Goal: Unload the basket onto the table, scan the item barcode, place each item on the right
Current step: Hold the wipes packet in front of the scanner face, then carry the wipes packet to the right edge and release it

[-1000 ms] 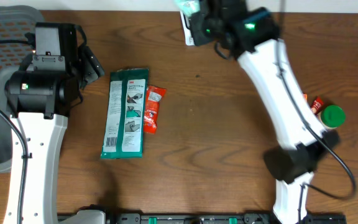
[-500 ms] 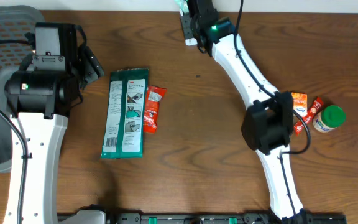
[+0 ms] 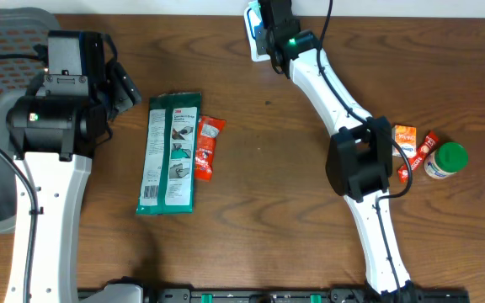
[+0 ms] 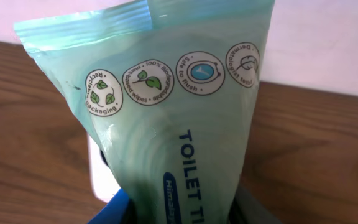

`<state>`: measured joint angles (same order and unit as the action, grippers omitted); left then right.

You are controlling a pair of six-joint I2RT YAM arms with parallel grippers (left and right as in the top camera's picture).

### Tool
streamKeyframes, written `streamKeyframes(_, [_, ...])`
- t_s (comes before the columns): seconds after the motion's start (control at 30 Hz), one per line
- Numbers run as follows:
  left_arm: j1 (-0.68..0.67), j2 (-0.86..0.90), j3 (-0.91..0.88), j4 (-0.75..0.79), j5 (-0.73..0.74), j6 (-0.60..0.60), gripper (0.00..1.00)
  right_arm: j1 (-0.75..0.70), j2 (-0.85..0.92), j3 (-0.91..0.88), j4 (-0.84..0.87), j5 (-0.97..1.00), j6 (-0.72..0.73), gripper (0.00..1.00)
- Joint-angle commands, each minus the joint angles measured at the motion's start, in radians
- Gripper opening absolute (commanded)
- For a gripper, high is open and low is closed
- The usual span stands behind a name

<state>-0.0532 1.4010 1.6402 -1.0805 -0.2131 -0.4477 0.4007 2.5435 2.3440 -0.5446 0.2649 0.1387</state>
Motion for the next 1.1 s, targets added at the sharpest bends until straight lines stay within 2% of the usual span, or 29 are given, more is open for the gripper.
streamKeyframes(0.0, [0.004, 0.004, 0.016, -0.003, -0.013, 0.002, 0.87, -0.008, 0.053, 0.016, 0.01, 0.014, 0.025, 0.21])
streamKeyframes(0.2, [0.004, 0.004, 0.016, -0.003, -0.013, 0.002, 0.87, -0.007, 0.053, 0.016, 0.031, 0.006, 0.025, 0.22])
streamKeyframes(0.43, [0.004, 0.004, 0.016, -0.003, -0.013, 0.002, 0.87, -0.02, -0.006, 0.018, -0.015, -0.088, 0.033, 0.25])
streamKeyframes(0.6, [0.004, 0.004, 0.016, -0.003, -0.013, 0.002, 0.87, -0.027, -0.186, 0.018, -0.185, -0.092, 0.033, 0.27])
streamKeyframes(0.7, [0.004, 0.004, 0.016, -0.003, -0.013, 0.002, 0.87, -0.027, -0.296, 0.018, -0.356, -0.091, 0.032, 0.27])
streamKeyframes(0.77, [0.004, 0.004, 0.016, -0.003, -0.013, 0.002, 0.87, -0.029, -0.359, 0.018, -0.485, -0.09, 0.032, 0.22])
streamKeyframes(0.87, [0.004, 0.004, 0.016, -0.003, -0.013, 0.002, 0.87, -0.038, -0.429, 0.018, -0.678, -0.089, 0.028, 0.21])
streamKeyframes(1.07, [0.004, 0.004, 0.016, -0.003, -0.013, 0.002, 0.87, -0.092, -0.444, 0.002, -0.972, -0.09, 0.05, 0.26])
